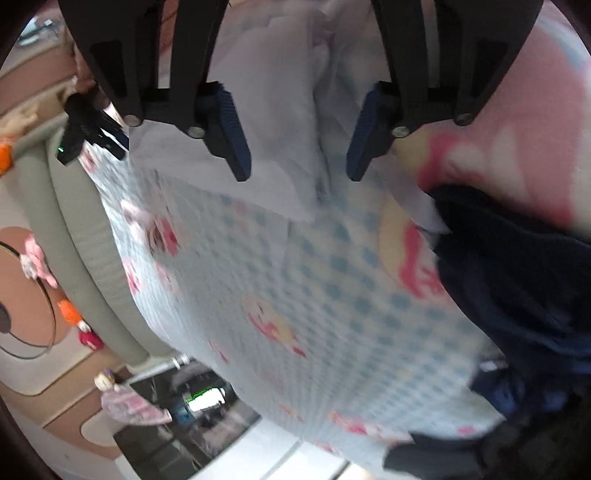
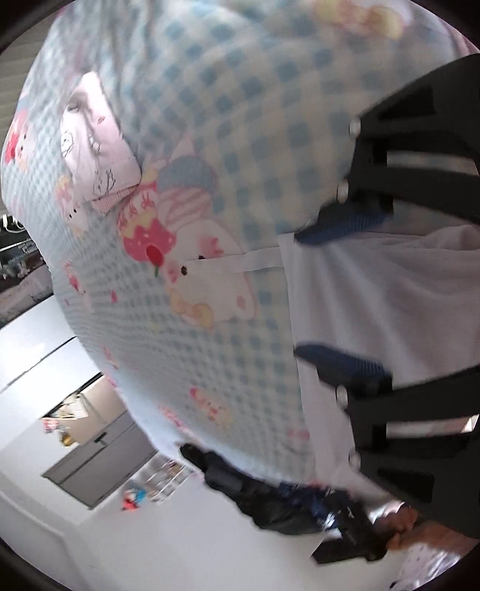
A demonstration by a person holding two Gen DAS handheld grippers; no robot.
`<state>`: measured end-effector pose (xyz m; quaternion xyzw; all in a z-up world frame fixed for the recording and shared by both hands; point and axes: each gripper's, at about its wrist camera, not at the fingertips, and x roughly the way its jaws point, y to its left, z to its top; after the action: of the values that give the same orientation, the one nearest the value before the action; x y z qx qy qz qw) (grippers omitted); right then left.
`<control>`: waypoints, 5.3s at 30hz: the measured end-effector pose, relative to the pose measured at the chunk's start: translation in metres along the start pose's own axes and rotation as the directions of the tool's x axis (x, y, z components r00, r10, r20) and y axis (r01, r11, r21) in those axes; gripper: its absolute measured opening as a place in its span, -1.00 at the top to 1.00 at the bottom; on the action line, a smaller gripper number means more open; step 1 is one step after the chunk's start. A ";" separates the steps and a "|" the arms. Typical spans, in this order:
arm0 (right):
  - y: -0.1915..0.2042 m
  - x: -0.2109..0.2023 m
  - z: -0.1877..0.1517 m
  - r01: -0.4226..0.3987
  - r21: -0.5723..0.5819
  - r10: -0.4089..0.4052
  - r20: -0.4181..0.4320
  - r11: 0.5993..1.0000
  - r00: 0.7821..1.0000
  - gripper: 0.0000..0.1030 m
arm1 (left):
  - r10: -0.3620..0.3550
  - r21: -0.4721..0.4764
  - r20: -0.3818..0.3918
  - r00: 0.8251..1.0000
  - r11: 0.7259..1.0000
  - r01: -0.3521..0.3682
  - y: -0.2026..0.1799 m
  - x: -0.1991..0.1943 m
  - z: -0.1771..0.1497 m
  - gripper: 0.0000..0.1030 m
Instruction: Fold clothes
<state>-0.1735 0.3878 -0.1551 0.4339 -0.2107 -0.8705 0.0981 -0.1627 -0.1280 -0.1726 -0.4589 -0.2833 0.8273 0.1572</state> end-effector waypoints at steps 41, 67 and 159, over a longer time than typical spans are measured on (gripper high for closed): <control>0.066 0.040 -0.056 0.154 -0.416 -0.211 -0.094 0.896 0.973 0.04 | 0.351 0.539 0.040 0.935 0.781 -0.316 -0.102 0.046 -0.052 0.25; 0.023 -0.041 -0.084 0.257 -0.222 -0.262 0.005 0.941 0.965 -0.19 | 0.221 0.123 0.112 0.969 0.964 -0.234 -0.041 -0.005 -0.024 -0.05; 0.027 -0.026 -0.082 0.000 -0.195 0.003 0.015 0.981 1.000 -0.24 | 0.263 0.248 0.091 0.961 0.928 -0.277 -0.130 0.031 -0.074 0.04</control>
<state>-0.0927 0.3503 -0.1680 0.4154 -0.1255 -0.8901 0.1394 -0.1167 0.0151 -0.1447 -0.4457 -0.1115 0.8834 0.0924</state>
